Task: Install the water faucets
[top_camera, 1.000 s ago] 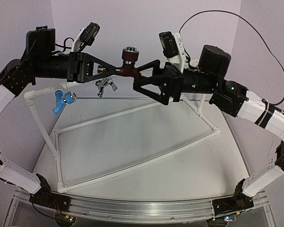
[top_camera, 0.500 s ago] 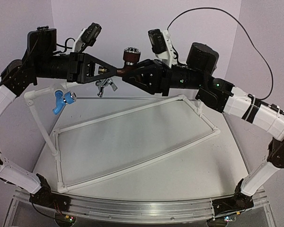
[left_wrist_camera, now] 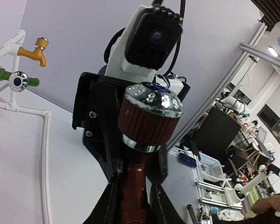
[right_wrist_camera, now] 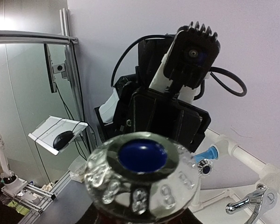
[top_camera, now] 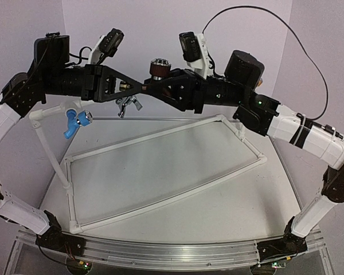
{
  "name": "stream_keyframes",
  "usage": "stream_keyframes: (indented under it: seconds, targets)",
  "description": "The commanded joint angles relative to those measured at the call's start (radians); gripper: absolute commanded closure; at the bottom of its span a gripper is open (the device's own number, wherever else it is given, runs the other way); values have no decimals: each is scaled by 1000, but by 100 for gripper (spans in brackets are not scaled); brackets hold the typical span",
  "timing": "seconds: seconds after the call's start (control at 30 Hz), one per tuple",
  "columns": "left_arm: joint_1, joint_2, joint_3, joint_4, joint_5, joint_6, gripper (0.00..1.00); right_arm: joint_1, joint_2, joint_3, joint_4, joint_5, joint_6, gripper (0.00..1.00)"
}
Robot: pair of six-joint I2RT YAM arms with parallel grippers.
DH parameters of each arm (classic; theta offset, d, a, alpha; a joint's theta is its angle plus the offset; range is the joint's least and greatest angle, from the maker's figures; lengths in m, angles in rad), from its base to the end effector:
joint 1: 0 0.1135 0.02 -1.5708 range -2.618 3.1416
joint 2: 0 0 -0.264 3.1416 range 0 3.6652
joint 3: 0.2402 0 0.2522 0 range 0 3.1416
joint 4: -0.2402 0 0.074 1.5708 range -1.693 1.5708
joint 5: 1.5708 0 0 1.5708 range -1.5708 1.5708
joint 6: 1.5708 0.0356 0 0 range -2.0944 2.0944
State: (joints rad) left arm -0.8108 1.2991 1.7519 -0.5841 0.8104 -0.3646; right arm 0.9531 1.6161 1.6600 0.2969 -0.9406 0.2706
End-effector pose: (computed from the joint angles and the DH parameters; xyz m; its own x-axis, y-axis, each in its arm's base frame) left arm 0.1472 -0.1924 0.5160 -0.4389 0.1050 -0.8924 0.8969 -0.0090 -0.4421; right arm 0.1871 0.3130 0.4797 -0.0598 0.1879 -0.9804 -0.9396 -0.3421 -0.0083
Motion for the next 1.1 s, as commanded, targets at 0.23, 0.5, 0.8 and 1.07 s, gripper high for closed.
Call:
stream_keyframes:
  seconds: [0.23, 0.5, 0.8, 1.07]
  targets:
    - [5, -30, 25, -41, -164, 22, 32, 2, -66, -102, 80, 249, 24, 100]
    - [5, -103, 121, -251, -591, 48, 4, 3, -228, -299, -126, 611, -54, 100]
    - [19, 58, 360, -423, -1097, 109, 2, 7, -311, -362, -323, 881, -132, 100]
    - [160, 249, 499, -461, -969, 137, 2, 121, -176, -228, -387, 1233, -378, 100]
